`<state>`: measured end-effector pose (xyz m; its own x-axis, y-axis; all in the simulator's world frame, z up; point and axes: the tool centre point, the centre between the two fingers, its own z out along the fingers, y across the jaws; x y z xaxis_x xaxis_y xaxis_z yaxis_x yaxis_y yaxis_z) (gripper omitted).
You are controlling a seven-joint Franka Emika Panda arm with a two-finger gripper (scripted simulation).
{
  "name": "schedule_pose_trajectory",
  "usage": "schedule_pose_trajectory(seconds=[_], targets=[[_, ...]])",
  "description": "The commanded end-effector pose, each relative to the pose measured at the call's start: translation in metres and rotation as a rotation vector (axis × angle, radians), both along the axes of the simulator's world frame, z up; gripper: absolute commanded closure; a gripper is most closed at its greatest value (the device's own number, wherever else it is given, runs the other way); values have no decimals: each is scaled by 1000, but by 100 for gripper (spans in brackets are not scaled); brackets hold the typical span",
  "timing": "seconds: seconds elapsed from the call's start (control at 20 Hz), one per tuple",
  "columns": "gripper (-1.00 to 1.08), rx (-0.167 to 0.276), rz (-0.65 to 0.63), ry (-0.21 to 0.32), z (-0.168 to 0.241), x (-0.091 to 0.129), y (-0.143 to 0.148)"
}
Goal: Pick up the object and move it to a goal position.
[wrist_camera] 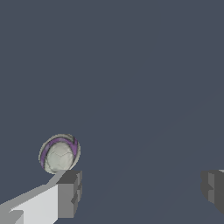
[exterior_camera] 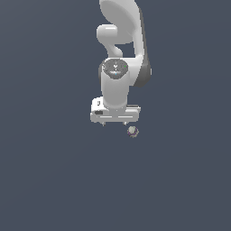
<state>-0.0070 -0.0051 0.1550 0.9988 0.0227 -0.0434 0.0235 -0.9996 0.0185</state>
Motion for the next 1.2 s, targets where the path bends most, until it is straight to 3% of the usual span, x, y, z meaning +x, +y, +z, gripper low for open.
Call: schedule_pose_trajectory(seconds=[0.0,0.8,1.15], targets=[[-92,0,0,0,0,0,0],[-92,9,30,-20,-2,9,0],[-92,10,108,-20,-7,7,7]])
